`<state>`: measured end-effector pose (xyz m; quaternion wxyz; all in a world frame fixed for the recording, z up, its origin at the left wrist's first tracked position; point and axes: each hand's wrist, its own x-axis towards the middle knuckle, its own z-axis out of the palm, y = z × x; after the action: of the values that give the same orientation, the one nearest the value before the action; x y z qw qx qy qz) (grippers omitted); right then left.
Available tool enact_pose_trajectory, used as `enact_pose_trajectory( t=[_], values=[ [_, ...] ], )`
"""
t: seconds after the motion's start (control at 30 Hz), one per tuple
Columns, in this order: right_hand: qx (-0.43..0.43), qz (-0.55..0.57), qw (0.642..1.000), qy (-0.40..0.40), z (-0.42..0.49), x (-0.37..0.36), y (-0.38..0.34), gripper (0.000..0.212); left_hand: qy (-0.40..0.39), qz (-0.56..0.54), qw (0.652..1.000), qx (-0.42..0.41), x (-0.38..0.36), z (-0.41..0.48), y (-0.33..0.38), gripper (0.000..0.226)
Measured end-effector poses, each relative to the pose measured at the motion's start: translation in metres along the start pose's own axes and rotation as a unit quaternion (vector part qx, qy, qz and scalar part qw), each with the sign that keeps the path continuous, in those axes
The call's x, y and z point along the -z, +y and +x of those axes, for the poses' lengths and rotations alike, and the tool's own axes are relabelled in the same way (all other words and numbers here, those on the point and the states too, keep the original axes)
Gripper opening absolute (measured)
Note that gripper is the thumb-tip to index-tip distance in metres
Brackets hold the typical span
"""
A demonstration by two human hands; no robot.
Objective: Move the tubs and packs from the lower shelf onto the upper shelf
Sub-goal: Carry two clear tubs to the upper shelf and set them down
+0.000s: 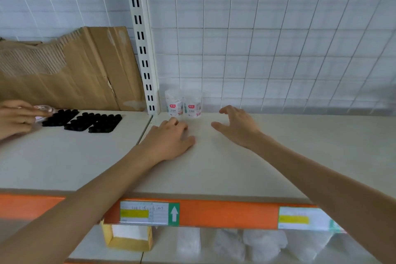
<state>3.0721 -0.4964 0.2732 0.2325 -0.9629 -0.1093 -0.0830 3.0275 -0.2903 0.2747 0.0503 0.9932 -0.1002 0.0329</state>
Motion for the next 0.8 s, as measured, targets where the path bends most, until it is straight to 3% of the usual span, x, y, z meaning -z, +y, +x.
enact_pose_trajectory(
  t=[0.07, 0.23, 0.4, 0.8],
  values=[
    [-0.001, -0.034, 0.999, 0.001, -0.020, 0.014, 0.009, 0.055, -0.011, 0.009, 1.000, -0.001, 0.007, -0.003, 0.009, 0.051],
    [-0.016, -0.065, 0.998, 0.006, -0.067, 0.038, 0.027, 0.053, 0.076, 0.000, 0.996, -0.050, 0.019, -0.023, 0.045, 0.059],
    [-0.029, -0.074, 0.997, 0.009, -0.111, 0.061, 0.037, 0.053, 0.056, 0.008, 0.996, -0.063, 0.023, -0.051, 0.090, 0.063],
    [0.012, -0.056, 0.997, 0.044, -0.248, 0.099, 0.053, 0.052, 0.122, -0.002, 0.990, -0.071, 0.019, -0.162, 0.191, 0.059]
  ],
)
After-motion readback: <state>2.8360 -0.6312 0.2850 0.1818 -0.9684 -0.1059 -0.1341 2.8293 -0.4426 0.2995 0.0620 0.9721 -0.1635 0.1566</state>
